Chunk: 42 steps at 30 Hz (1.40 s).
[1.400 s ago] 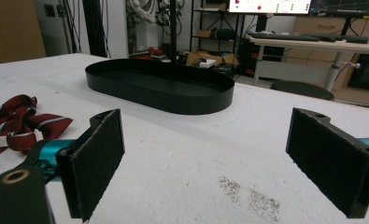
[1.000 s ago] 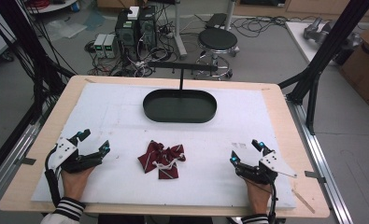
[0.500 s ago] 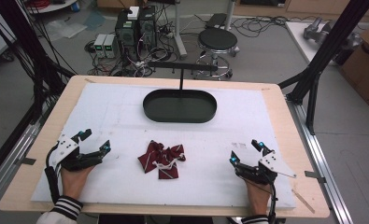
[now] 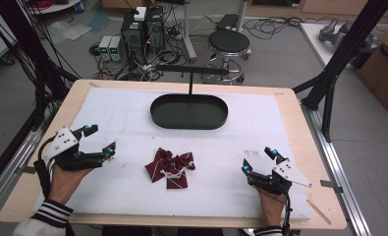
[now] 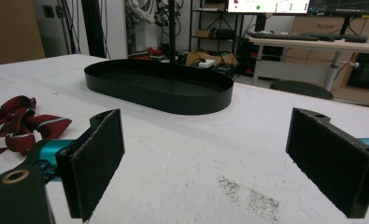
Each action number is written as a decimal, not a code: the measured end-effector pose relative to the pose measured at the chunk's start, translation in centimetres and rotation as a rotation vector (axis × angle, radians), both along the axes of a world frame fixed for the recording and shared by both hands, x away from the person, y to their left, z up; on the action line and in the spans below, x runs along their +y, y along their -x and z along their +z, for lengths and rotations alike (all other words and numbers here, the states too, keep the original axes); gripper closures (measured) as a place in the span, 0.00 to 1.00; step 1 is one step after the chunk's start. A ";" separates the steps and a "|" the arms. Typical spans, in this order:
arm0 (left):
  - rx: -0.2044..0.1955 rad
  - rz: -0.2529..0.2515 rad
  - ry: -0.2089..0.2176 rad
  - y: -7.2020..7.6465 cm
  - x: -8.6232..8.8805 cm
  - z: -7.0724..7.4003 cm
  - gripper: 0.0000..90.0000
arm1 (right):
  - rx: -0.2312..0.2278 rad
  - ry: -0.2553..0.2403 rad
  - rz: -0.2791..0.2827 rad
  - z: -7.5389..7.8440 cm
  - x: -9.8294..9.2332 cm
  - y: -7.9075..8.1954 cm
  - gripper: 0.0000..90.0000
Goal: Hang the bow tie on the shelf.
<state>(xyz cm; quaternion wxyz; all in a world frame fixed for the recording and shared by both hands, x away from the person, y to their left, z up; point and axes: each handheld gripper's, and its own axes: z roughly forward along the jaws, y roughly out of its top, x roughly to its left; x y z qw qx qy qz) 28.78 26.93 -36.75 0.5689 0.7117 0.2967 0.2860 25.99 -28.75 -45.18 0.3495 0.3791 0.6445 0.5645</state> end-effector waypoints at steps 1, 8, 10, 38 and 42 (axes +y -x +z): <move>0.011 -0.029 -0.016 -0.2 -0.4 0.6 0.16 | -0.002 0.001 0.000 0.0 0.0 0.0 0.12; 0.067 -0.181 -0.140 -1.1 -3.0 2.5 0.17 | 0.007 -0.008 -0.001 0.0 0.0 0.0 0.12; 0.087 -0.209 -0.176 -1.4 -3.9 2.4 0.19 | 0.008 -0.009 0.000 0.0 0.0 0.0 0.12; 0.261 -0.520 -0.634 -2.6 -16.2 -1.0 0.27 | 0.009 -0.019 0.002 0.0 -0.2 -0.1 0.12; 0.266 -0.551 -0.661 -2.5 -17.1 -1.5 0.29 | 0.010 -0.020 0.002 0.0 -0.2 -0.1 0.12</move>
